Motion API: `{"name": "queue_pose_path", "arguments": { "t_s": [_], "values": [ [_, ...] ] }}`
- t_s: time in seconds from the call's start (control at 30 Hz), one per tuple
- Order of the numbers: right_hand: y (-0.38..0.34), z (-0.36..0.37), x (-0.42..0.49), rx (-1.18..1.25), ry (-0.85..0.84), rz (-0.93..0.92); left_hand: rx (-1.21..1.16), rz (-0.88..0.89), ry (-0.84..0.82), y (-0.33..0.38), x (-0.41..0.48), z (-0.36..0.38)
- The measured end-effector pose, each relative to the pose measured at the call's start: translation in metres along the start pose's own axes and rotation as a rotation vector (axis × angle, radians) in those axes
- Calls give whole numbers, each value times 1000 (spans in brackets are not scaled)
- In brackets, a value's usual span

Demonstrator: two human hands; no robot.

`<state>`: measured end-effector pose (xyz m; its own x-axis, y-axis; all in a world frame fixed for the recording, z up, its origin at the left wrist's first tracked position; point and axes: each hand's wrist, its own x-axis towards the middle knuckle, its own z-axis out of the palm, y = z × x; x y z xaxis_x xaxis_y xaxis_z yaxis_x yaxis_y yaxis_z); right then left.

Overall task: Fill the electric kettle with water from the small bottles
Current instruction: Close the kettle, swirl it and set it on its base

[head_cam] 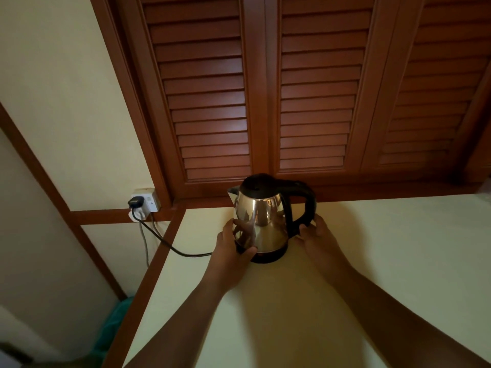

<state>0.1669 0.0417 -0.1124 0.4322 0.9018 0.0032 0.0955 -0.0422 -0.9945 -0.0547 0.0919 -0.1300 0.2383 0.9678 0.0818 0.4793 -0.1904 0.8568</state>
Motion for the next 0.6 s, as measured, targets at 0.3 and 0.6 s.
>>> {"name": "queue_pose_path", "arguments": {
  "t_s": [0.3, 0.6],
  "values": [
    [4, 10, 1, 145, -66, 41, -20, -18, 12, 1, -3, 1],
    [-25, -1, -24, -126, 124, -201, -25, 12, 29, 2, -15, 4]
  ]
}}
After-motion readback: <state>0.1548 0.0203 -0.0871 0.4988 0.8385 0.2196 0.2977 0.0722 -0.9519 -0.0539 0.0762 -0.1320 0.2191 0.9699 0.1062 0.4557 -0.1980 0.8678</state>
